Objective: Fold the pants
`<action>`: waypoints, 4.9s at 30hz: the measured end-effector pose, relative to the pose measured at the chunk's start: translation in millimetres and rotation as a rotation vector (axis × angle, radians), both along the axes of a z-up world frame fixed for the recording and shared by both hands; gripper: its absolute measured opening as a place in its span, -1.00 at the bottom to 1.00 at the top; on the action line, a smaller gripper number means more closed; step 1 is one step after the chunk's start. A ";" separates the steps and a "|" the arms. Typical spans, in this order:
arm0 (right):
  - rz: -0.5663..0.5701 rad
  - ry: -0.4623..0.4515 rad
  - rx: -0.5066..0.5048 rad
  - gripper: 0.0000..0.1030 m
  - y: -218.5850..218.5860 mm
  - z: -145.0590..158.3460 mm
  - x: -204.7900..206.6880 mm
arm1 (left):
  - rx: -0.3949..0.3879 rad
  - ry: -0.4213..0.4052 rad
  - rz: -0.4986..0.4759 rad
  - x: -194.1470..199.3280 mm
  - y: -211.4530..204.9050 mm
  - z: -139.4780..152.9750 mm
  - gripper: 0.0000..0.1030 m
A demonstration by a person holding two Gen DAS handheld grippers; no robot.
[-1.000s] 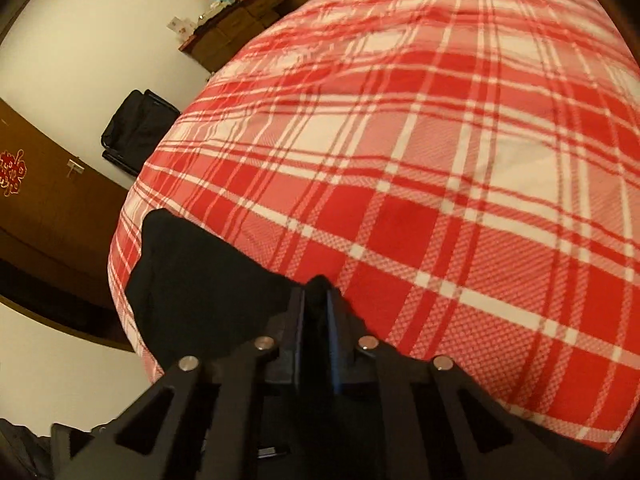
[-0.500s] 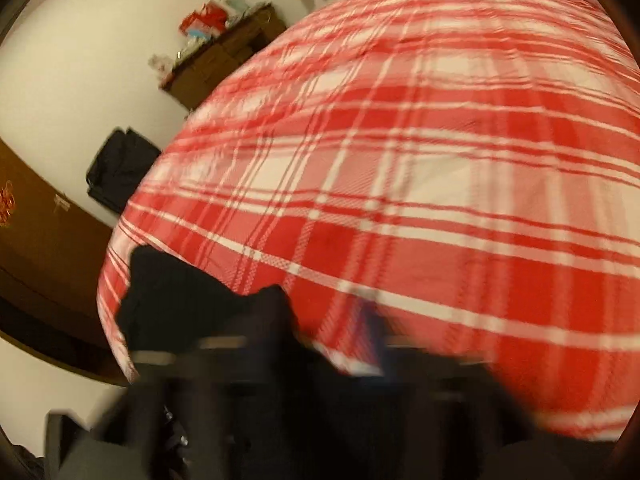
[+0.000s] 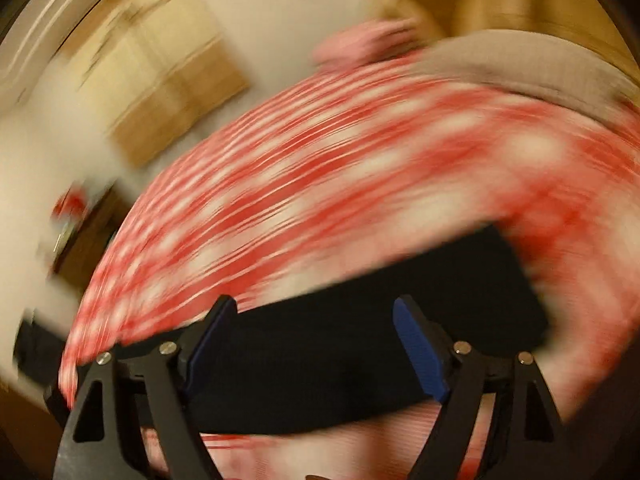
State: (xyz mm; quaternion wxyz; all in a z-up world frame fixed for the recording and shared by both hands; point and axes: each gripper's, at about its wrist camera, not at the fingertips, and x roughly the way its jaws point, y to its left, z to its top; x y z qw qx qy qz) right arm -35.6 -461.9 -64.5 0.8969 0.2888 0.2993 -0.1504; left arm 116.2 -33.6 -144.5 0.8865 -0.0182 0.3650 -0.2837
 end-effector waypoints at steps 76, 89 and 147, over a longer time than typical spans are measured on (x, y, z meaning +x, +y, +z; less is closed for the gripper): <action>0.826 0.095 -0.206 0.30 256.1 -72.7 113.4 | -0.197 0.161 -0.112 28.7 1.1 12.4 0.45; 0.772 0.020 -0.215 0.31 262.6 -66.9 104.6 | -0.040 0.076 -0.028 37.0 3.7 24.6 0.45; 0.530 -0.019 -0.335 0.93 194.2 -75.2 101.3 | 0.245 -0.053 0.464 39.6 210.5 41.7 0.46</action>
